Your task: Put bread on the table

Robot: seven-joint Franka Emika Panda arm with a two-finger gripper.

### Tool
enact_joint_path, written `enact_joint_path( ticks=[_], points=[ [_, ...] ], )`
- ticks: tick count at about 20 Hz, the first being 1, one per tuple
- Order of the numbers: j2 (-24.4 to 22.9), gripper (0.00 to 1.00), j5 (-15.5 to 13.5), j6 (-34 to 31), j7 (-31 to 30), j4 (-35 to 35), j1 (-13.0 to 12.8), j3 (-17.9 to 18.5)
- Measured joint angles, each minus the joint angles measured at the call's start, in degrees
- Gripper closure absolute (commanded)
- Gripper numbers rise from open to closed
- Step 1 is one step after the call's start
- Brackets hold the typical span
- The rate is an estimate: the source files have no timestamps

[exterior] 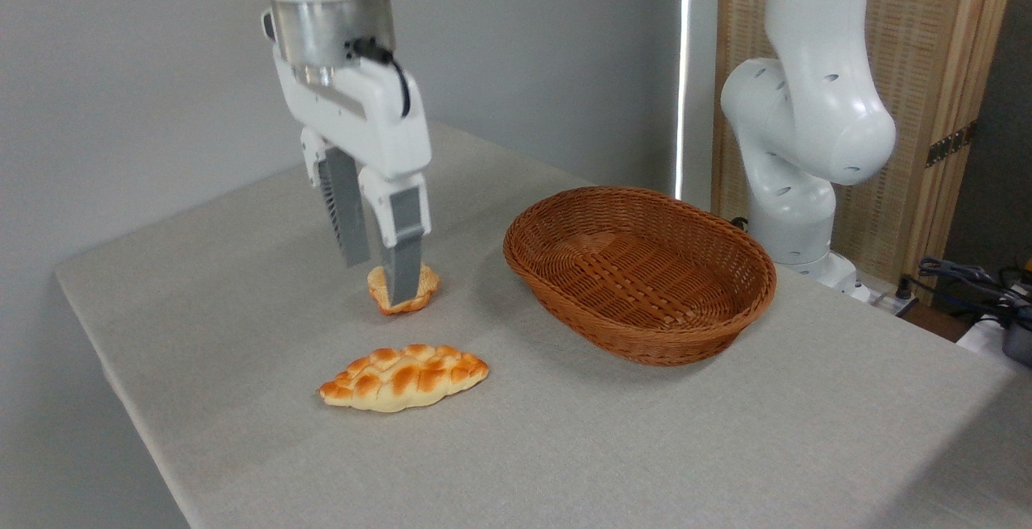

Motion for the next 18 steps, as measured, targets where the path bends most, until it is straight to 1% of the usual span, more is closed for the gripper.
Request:
enact_joint_path(
  ticks=[2,3,5,7,10,16,18],
  points=[
    [-0.26,0.0,-1.18,-2.96,-0.06,1.99,0.74,0.19],
    [-0.36,0.0,-2.55,-4.36,-0.07,3.46,1.66,0.19],
    [-0.37,0.0,-4.16,-4.88,-0.07,4.72,2.66,0.12],
    [-0.37,0.0,-5.45,-6.34,-0.2,5.88,4.52,-0.87],
    [-0.37,0.0,-5.77,-8.42,-1.36,6.61,8.72,-4.32],
    [-0.12,0.0,-5.78,-9.02,-6.81,6.76,12.76,-7.99],
    [-0.11,0.0,-5.69,-9.42,-7.04,6.76,13.14,-8.67]
  ],
)
